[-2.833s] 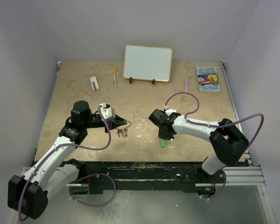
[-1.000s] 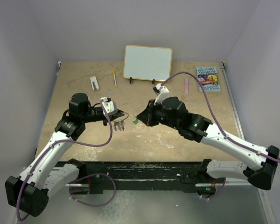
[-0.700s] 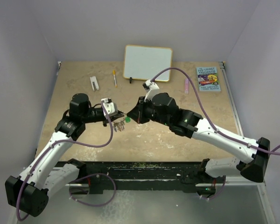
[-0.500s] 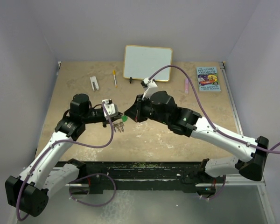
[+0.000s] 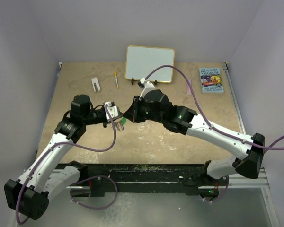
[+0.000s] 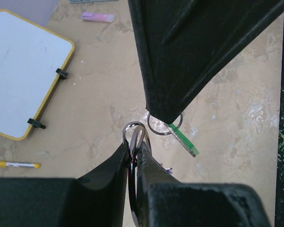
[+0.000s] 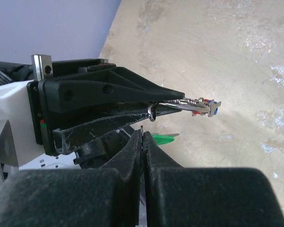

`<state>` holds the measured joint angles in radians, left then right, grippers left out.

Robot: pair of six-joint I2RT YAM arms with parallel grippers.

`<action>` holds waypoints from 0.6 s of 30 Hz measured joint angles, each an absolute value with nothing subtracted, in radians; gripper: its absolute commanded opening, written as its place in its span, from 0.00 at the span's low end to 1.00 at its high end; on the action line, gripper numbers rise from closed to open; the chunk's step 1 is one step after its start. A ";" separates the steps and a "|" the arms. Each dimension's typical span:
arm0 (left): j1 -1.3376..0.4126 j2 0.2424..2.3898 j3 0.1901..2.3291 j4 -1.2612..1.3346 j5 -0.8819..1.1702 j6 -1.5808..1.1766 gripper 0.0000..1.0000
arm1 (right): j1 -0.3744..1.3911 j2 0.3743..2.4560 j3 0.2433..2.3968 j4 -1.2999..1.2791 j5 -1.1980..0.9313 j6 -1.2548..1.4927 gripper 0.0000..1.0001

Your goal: Put the keys on the keyring

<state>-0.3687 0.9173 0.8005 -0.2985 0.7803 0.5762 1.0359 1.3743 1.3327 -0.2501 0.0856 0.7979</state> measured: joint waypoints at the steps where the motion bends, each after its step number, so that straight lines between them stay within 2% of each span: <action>1: -0.371 0.916 0.802 -0.302 0.774 0.589 0.04 | 1.036 1.380 1.337 -0.258 0.086 0.804 0.00; 18: -0.483 0.865 0.813 -0.334 0.632 0.804 0.04 | 1.041 1.388 1.375 -0.303 0.087 0.861 0.00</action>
